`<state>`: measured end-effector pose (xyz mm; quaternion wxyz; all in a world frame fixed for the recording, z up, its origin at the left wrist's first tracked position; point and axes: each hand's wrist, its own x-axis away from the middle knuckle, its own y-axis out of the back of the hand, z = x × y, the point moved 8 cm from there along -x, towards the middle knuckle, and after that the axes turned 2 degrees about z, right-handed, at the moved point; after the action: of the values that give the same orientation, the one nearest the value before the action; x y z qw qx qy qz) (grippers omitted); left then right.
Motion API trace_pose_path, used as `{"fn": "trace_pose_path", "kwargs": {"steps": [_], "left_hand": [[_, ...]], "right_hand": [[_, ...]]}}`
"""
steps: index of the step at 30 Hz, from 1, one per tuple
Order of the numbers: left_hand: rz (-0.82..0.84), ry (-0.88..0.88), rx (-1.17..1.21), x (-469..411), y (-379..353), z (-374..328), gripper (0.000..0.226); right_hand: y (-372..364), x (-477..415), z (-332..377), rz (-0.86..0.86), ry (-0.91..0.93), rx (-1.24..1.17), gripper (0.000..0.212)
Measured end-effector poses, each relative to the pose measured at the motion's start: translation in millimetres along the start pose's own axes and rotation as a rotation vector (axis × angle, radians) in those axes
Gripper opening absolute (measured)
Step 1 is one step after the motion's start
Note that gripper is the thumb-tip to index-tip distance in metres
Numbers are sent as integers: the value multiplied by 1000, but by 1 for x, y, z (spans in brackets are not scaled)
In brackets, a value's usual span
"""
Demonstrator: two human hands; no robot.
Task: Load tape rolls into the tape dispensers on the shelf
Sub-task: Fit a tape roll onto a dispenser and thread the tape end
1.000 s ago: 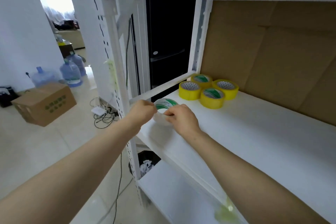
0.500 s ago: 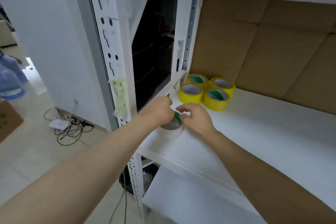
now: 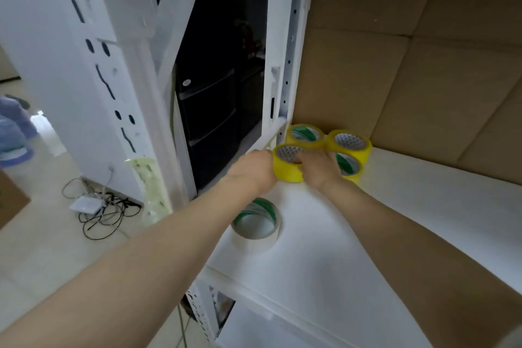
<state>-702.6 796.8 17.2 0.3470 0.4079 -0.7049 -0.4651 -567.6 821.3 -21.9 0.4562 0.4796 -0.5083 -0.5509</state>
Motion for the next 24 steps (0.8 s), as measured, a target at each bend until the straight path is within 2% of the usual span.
{"fn": "trace_pose_path", "kwargs": {"steps": [2,4,7,9,12,14,19,24], "left_hand": [[27,17,187,-5,-2,0,51],[7,20,325,-7,0,-3,83],[-39,-46,381,-2,3,-13,115],[-72,-144,427,5,4,-26,126],[-127,-295,385,18,-4,-54,108],[-120,-364,413,30,-14,-75,91],[-81,-528,415,77,-39,-135,107],[-37,-663,407,124,-65,-203,104]], "right_hand": [[12,11,-2,27,17,-353,27],[26,31,-5,16,-17,-718,27],[29,66,-16,-8,-145,-1178,28],[31,91,-23,-38,-180,-1380,29],[38,135,-39,-126,-220,-1520,19],[43,167,-49,-164,-263,-1572,21],[53,246,-88,-323,-447,-1533,16],[58,319,-129,-468,-522,-1574,13]]}}
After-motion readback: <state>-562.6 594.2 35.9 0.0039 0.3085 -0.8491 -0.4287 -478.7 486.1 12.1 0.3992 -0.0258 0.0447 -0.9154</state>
